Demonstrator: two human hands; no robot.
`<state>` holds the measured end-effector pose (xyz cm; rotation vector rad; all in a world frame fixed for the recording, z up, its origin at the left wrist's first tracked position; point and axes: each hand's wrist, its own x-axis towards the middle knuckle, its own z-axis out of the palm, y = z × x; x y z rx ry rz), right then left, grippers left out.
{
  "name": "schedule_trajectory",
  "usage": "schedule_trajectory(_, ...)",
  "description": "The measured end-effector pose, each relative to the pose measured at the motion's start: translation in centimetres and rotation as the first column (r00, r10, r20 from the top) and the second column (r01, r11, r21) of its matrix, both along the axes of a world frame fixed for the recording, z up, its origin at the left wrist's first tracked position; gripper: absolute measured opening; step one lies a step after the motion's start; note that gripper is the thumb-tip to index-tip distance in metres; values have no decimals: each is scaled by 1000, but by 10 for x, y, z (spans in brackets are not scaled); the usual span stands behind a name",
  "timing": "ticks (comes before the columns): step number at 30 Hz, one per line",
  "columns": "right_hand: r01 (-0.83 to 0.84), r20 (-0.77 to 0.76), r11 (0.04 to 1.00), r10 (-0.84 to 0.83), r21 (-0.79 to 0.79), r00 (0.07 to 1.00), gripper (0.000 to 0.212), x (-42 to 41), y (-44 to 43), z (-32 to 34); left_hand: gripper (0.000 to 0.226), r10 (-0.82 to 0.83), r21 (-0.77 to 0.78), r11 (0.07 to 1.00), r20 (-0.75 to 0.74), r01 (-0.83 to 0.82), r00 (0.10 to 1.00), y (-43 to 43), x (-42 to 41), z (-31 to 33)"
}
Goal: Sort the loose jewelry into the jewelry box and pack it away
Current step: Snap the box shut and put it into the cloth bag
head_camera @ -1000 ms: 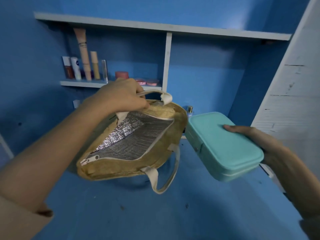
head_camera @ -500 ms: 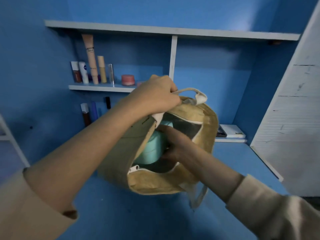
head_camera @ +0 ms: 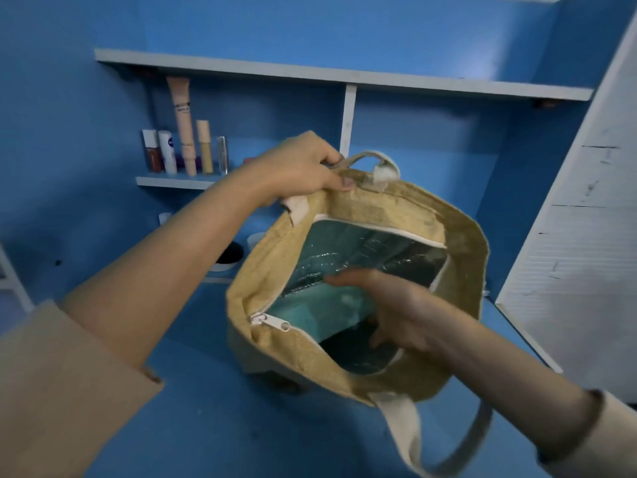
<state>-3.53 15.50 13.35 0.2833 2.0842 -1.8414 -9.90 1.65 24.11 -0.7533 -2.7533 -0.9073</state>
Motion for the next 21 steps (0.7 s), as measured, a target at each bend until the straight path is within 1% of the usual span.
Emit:
schedule_trajectory(1,-78,-32,989,82,127,996,64,6,0,3,18,-12,9,1000,11,12,1000,3,-3,1)
schedule_trajectory(2,-156,-70,948,182,277,981,64,12,0,5,15,-28,12,1000,26,28,999,7,-7,0)
schedule_trajectory(3,-200,-120,887,272,417,955,58,16,-3,7,12,-46,8,999,37,45,998,12,-11,-2)
schedule_trajectory(4,-216,-184,828,354,518,917,47,19,-5,11,15,-61,3,998,50,61,997,16,-14,-3)
schedule_trajectory(5,-223,-230,795,411,564,882,37,21,-9,17,20,-70,1,998,71,70,995,20,-17,-5)
schedule_trajectory(7,-277,-250,791,468,545,848,32,24,-19,26,24,-80,11,997,104,79,991,26,-19,-8)
schedule_trajectory(8,-298,-254,773,502,560,827,32,23,-24,28,24,-79,11,997,113,78,990,28,-19,-8)
schedule_trajectory(9,-295,-270,727,551,620,790,31,23,-29,30,24,-70,7,998,116,69,991,29,-19,-8)
schedule_trajectory(11,-205,-334,628,628,750,703,28,19,-38,30,26,-51,-13,999,110,53,993,28,-19,-10)
schedule_trajectory(13,-103,-402,596,648,796,647,24,15,-44,31,25,-31,-26,999,90,33,995,23,-18,-11)
schedule_trajectory(14,-65,-433,595,652,801,622,22,12,-46,32,29,-21,-35,999,87,24,996,18,-15,-11)
schedule_trajectory(16,-10,-480,597,655,802,584,21,5,-49,33,45,17,-81,997,98,-9,995,1,-5,-8)
schedule_trajectory(18,50,-532,624,619,780,578,19,-2,-49,34,57,65,-84,995,145,-53,987,-24,6,-7)
schedule_trajectory(19,83,-564,649,582,756,586,17,-5,-49,36,57,92,-73,994,188,-79,978,-36,12,-9)
schedule_trajectory(21,125,-619,705,507,699,600,11,-13,-50,41,46,129,-99,990,294,-104,947,-58,23,-17)
